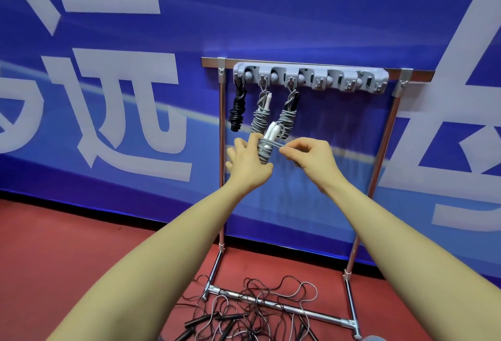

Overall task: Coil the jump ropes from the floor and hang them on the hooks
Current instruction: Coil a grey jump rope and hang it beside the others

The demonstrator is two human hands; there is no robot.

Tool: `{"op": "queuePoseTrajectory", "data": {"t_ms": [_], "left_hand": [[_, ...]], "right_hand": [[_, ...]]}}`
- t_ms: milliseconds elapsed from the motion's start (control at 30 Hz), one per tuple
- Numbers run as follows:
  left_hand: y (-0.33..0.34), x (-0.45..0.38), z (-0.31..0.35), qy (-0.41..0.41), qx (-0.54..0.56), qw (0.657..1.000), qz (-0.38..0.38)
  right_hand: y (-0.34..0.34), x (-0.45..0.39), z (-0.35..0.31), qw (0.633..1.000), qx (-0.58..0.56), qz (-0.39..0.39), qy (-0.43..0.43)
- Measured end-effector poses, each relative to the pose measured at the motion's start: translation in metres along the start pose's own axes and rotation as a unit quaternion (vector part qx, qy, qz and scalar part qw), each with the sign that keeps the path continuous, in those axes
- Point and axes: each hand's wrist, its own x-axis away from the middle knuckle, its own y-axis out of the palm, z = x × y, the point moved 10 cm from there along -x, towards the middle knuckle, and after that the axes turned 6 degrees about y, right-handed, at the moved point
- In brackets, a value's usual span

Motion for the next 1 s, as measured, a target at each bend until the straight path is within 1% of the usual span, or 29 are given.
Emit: {"op": "queuePoseTrajectory", "data": {"t_ms": [100, 233, 267, 333, 433, 500, 567, 667, 733, 800, 900, 1000], "left_hand": [[0.003, -0.003, 0.002, 0.014, 0.068, 0.997, -0.016], [0.001, -0.003, 0.007, 0.057, 0.047, 0.997, -0.008], [0.002, -0.002, 0.009, 0.062, 0.044, 0.997, -0.009], [0.005, -0.002, 0.014, 0.069, 0.054, 0.996, -0.015], [0.007, -0.002, 0.015, 0.049, 0.154, 0.987, -0.024], [0.008, 0.0, 0.016, 0.027, 0.225, 0.973, -0.041], [0.007, 0.002, 0.016, 0.006, 0.276, 0.96, -0.046], [0.009, 0.003, 0.017, -0.002, 0.305, 0.951, -0.053], [0.007, 0.002, 0.019, 0.012, 0.301, 0.952, -0.047], [0.002, 0.0, 0.02, 0.039, 0.273, 0.961, -0.03], [0.0, 0.002, 0.022, 0.083, 0.216, 0.973, -0.006], [0.004, 0.004, 0.027, 0.093, 0.141, 0.986, 0.017]], "right_hand": [[0.005, 0.0, 0.004, 0.999, -0.019, -0.039, 0.009], [0.013, 0.002, -0.001, 0.997, -0.017, -0.077, 0.003], [0.014, 0.001, -0.002, 0.997, -0.02, -0.07, 0.003], [0.006, -0.002, 0.0, 0.999, -0.039, -0.026, 0.011], [-0.015, -0.006, 0.007, 0.997, -0.062, 0.051, 0.016], [-0.019, -0.008, 0.012, 0.995, -0.066, 0.063, 0.025], [-0.013, -0.01, 0.016, 0.994, -0.09, 0.041, 0.043], [0.004, -0.011, 0.016, 0.984, -0.169, -0.014, 0.061], [0.006, -0.012, 0.014, 0.983, -0.173, -0.004, 0.055], [0.003, -0.012, 0.013, 0.984, -0.17, 0.022, 0.053], [-0.003, -0.012, 0.011, 0.983, -0.165, 0.058, 0.054], [-0.002, -0.011, 0.008, 0.978, -0.188, 0.072, 0.055]]}}
